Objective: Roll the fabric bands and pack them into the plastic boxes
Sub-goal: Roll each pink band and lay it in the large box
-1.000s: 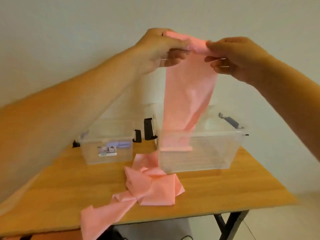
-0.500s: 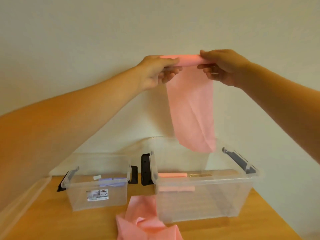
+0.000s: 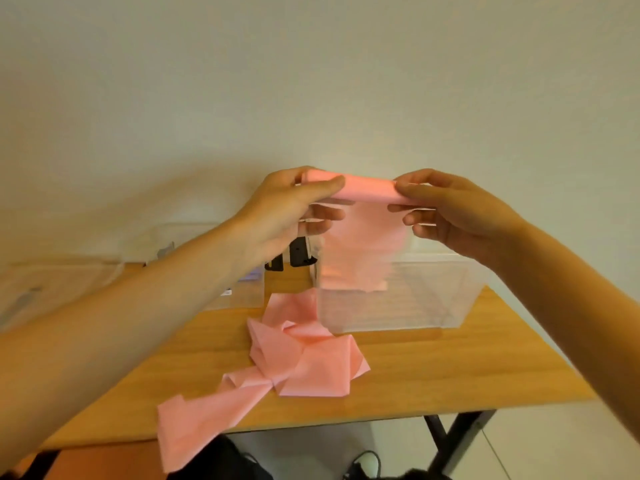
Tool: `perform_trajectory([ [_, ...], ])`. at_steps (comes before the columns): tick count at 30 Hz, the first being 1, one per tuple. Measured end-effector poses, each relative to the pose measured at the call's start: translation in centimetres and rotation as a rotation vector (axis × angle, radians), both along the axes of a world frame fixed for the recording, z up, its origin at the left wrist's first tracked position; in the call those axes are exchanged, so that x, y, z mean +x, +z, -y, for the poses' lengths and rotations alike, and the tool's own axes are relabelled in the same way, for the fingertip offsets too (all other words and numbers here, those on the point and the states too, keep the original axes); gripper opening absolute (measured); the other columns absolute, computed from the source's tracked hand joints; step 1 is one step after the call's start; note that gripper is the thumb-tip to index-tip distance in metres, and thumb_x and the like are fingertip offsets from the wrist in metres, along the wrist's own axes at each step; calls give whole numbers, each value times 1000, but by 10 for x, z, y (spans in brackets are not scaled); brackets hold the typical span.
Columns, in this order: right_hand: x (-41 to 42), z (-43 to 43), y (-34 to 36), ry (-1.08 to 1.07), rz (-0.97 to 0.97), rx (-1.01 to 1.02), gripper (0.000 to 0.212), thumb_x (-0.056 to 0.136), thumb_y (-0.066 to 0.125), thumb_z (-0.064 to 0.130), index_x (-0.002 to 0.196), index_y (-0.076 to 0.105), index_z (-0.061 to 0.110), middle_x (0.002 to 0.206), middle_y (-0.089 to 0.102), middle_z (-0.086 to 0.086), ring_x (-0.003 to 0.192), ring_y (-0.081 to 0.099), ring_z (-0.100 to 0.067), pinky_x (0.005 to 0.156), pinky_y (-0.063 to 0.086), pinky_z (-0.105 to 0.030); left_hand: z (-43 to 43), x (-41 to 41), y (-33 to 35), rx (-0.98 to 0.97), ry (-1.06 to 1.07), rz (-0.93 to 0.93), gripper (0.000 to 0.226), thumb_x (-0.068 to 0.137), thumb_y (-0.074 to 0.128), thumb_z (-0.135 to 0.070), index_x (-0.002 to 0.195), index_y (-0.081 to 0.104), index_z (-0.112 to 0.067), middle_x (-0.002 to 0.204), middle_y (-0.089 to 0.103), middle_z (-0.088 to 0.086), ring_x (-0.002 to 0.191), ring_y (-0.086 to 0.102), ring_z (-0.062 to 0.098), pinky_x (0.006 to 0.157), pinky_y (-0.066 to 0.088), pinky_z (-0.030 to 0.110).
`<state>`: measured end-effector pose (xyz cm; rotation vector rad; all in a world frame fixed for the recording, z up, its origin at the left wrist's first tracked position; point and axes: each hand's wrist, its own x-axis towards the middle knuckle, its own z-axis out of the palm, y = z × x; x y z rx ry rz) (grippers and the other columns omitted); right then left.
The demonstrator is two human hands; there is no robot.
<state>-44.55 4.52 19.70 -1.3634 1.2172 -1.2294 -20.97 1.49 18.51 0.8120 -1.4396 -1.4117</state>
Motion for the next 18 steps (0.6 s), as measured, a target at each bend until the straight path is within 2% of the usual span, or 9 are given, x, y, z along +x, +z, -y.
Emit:
perform_trajectory([
  [2,4,-11,-12,4,14,34,15,92,73,19,106,69,16,95,75,-10,66,64,-11,54,52,-19,-11,3,-16,40,0,-11,8,95,67,-19,102,67,-14,97,78,12,64,69,12,51,51,19],
  [5,7,-21,-19,-6,24,51,25,90,74,16,114,67,11,95,75,-10,67,66,-10,54,52,-18,-19,5,-25,63,-5,-1,13,96,67,-21,107,67,-13,100,77,13,65,69,11,52,51,19],
  [7,9,-24,-21,-20,29,57,26,92,74,16,116,67,8,94,75,-10,67,66,-10,54,53,-18,-21,8,-26,55,-26,16,19,93,69,-17,111,66,-13,102,77,13,69,70,13,54,53,20],
  [10,9,-26,-20,-48,23,54,26,93,72,21,115,68,7,92,76,-9,66,66,-9,54,53,-18,-20,14,-23,4,-30,136,28,92,71,-13,119,64,-14,102,77,11,71,70,15,57,55,23],
  [14,7,-25,-13,-54,-5,47,25,95,69,28,109,69,8,89,76,-10,63,67,-9,53,53,-18,-15,13,-17,20,25,199,22,91,73,-18,112,68,-11,93,77,9,65,66,14,55,57,25],
  [18,3,-23,5,6,86,70,21,96,66,12,116,66,7,92,75,-15,70,73,-11,56,57,-17,-11,9,-6,21,29,181,15,93,71,-22,105,69,-13,85,77,6,61,66,11,55,56,24],
])
